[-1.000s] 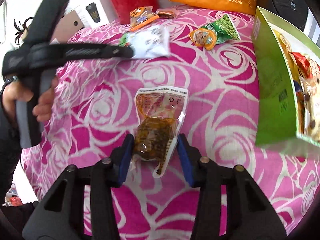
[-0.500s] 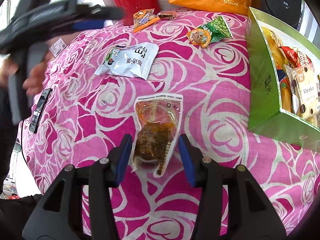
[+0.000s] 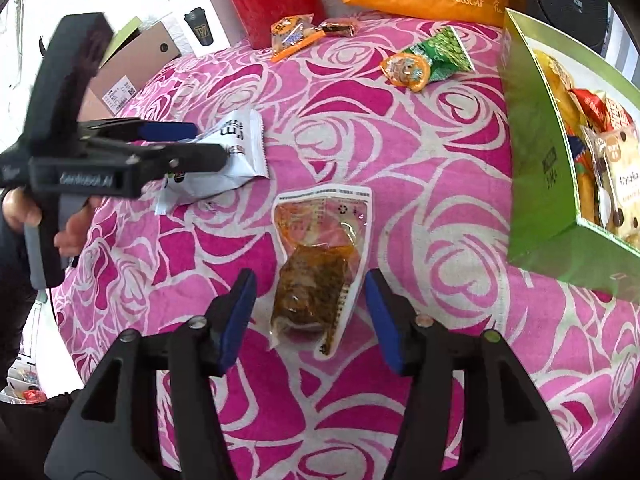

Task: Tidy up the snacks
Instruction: 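Grasp the clear brown-filled bag with the right tool while the left tool grasps the white snack packet, then carry both packets into the green box and open both tools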

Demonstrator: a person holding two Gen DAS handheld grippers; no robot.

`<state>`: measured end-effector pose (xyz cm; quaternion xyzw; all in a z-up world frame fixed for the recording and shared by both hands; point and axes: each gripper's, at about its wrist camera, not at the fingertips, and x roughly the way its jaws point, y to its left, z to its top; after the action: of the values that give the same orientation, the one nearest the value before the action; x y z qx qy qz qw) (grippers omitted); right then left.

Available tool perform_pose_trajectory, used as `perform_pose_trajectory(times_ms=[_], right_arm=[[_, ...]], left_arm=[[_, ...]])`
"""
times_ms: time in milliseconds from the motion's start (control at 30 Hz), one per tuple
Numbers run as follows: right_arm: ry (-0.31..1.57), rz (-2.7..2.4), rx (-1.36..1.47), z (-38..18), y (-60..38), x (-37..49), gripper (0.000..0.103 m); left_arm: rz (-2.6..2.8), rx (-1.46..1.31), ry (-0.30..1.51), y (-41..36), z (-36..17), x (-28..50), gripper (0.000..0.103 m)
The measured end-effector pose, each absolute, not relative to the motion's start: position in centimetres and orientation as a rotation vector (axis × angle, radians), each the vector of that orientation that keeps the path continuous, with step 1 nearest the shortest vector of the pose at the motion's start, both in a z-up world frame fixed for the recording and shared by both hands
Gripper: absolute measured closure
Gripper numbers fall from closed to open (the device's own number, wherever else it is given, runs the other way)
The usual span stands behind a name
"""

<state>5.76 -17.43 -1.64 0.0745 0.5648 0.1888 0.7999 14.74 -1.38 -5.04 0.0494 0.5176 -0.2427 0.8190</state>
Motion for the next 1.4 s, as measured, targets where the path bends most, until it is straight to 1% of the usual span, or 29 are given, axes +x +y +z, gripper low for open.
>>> perform_pose_trajectory(times_ms=[133, 200, 267, 433, 500, 733, 767, 800, 833, 900, 1100, 1267, 1400], right_arm=[[1.213, 0.411, 0.162, -1.4, -17.6, 5.4, 0.045], [1.212, 0.405, 0.163, -1.5, -17.6, 5.2, 0.045], [1.214, 0.403, 0.174, -1.6, -17.6, 5.0, 0.045], [1.217, 0.394, 0.162, -1.7, -17.3, 4.7, 0.045], [1.217, 0.390, 0.167, -1.8, -17.3, 4.7, 0.045], [1.215, 0.368, 0.168, -2.0, -17.2, 5.2, 0.045], [1.211, 0.369, 0.159, -2.1, -17.1, 5.2, 0.046], [1.206, 0.362, 0.132, -2.2, -16.9, 5.2, 0.058], [1.201, 0.350, 0.105, -2.2, -16.8, 5.2, 0.060], [1.193, 0.349, 0.133, -2.1, -17.2, 5.1, 0.064], [1.141, 0.361, 0.224, -0.4, -18.9, 4.6, 0.065], [1.027, 0.341, 0.244, 3.6, -20.8, 4.3, 0.065], [0.920, 0.264, 0.267, 6.9, -24.3, 3.8, 0.065]], left_arm=[[-0.530, 0.143, 1.036, -1.1, -3.4, 13.5, 0.018], [-0.516, 0.229, 1.013, -1.7, -3.5, 13.5, 0.017], [-0.510, 0.288, 1.028, -2.6, -4.3, 14.1, 0.017], [-0.516, 0.329, 1.110, -3.5, -7.1, 14.4, 0.017], [-0.508, 0.329, 1.081, -3.4, -7.2, 14.1, 0.017], [-0.473, 0.256, 1.086, -2.3, -6.6, 14.1, 0.017], [-0.466, 0.255, 1.088, -2.3, -6.7, 14.0, 0.022], [-0.455, 0.250, 1.092, -2.4, -6.8, 13.9, 0.030], [-0.444, 0.248, 1.087, -2.5, -6.9, 13.9, 0.039], [-0.420, 0.248, 1.080, -2.9, -6.8, 13.8, 0.041], [-0.436, 0.192, 1.067, -2.9, -5.1, 12.8, 0.042], [-0.497, 0.183, 0.983, -4.6, -0.8, 11.7, 0.042], [-0.555, 0.146, 0.913, -7.1, 2.9, 12.2, 0.042]])
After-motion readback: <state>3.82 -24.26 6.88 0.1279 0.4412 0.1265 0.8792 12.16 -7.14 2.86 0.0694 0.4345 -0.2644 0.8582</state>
